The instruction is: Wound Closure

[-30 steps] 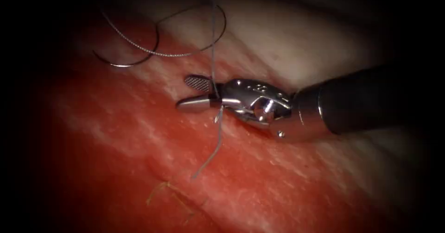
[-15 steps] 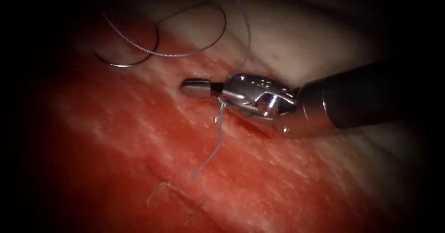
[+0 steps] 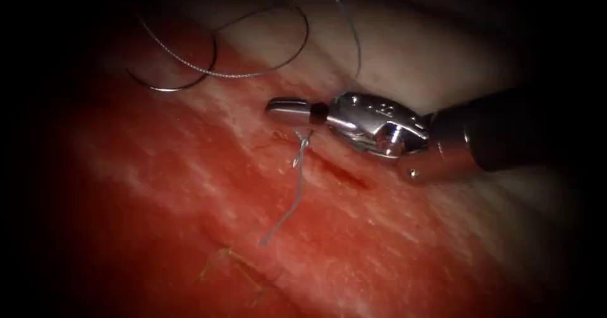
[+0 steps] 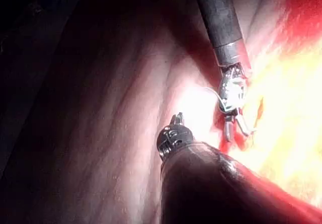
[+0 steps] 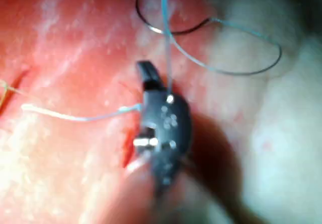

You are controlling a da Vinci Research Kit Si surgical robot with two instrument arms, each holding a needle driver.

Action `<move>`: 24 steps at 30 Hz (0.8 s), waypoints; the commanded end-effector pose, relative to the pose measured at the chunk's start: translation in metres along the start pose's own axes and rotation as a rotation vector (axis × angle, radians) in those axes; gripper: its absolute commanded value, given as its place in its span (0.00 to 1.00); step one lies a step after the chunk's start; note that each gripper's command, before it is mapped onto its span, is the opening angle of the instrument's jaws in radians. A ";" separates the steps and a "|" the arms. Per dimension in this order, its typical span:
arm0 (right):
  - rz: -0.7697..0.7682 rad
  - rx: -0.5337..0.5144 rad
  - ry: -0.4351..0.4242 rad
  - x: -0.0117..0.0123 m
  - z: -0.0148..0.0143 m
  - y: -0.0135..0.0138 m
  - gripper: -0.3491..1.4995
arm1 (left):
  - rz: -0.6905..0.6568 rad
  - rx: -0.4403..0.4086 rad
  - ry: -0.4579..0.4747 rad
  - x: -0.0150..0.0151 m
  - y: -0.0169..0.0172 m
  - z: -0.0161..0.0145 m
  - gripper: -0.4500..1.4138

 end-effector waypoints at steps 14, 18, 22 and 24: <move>-0.007 -0.126 0.038 0.0019 -0.0187 0.0049 0.83 | -0.011 0.006 -0.016 -0.0058 -0.0002 0.0066 0.00; -0.010 -0.155 0.046 0.0019 -0.0212 0.0057 0.84 | -0.087 -0.020 -0.035 -0.0082 0.0003 0.0079 0.00; -0.014 -0.180 0.051 0.0017 -0.0222 0.0061 0.84 | -0.199 -0.046 -0.022 -0.0094 0.0004 0.0085 0.76; -0.017 -0.191 0.052 0.0015 -0.0221 0.0060 0.84 | -0.202 -0.052 -0.013 -0.0095 0.0004 0.0084 0.88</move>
